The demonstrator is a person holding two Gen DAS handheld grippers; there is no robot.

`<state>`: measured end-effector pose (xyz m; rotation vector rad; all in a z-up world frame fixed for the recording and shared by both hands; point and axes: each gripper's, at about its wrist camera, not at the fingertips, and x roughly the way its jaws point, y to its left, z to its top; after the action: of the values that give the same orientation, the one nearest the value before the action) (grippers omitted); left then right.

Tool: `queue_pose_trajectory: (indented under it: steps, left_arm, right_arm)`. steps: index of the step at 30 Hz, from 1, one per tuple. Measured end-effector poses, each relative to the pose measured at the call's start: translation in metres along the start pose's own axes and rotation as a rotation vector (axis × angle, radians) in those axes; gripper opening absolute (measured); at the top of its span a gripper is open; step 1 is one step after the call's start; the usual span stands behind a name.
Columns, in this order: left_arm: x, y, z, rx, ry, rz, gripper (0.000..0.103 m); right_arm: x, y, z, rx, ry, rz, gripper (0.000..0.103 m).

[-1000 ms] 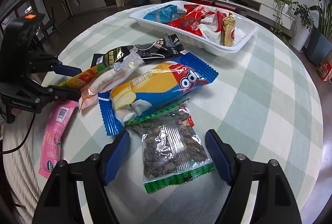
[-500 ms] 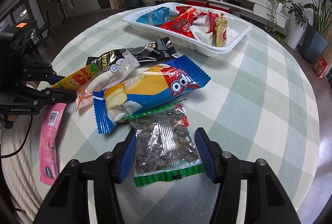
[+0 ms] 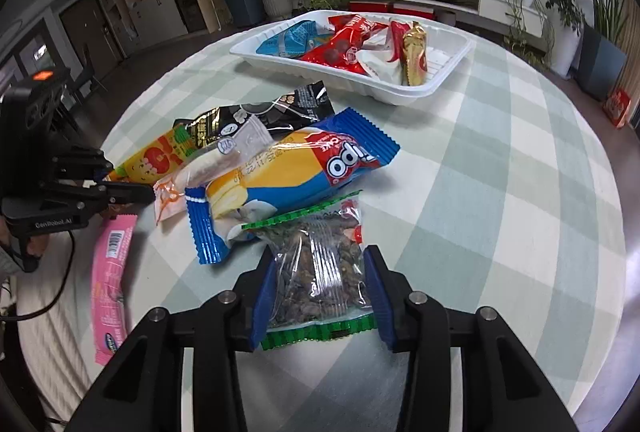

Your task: Organize snacks

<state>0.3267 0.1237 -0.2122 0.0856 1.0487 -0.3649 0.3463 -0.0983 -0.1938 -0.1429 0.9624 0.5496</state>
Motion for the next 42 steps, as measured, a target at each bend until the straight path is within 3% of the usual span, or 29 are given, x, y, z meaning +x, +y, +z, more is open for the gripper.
queue_pose_trajectory:
  steps: [7, 25, 32, 42]
  left_arm:
    - [-0.006, 0.003, -0.001, -0.011, -0.012, -0.003, 0.009]
    - [-0.034, 0.008, 0.001, -0.056, -0.063, -0.027, 0.009]
    - [-0.044, 0.007, 0.007, -0.059, -0.082, -0.031, 0.009]
    - [-0.034, -0.003, 0.003, 0.003, -0.063, 0.025, 0.009]
  right_arm:
    - [-0.007, -0.013, -0.006, 0.125, -0.001, 0.105, 0.044]
    - [-0.021, -0.047, -0.036, 0.524, -0.047, 0.488, 0.044]
    - [-0.025, -0.050, -0.033, 0.586, -0.075, 0.550, 0.044]
    - [-0.026, -0.052, -0.036, 0.598, -0.078, 0.547, 0.044]
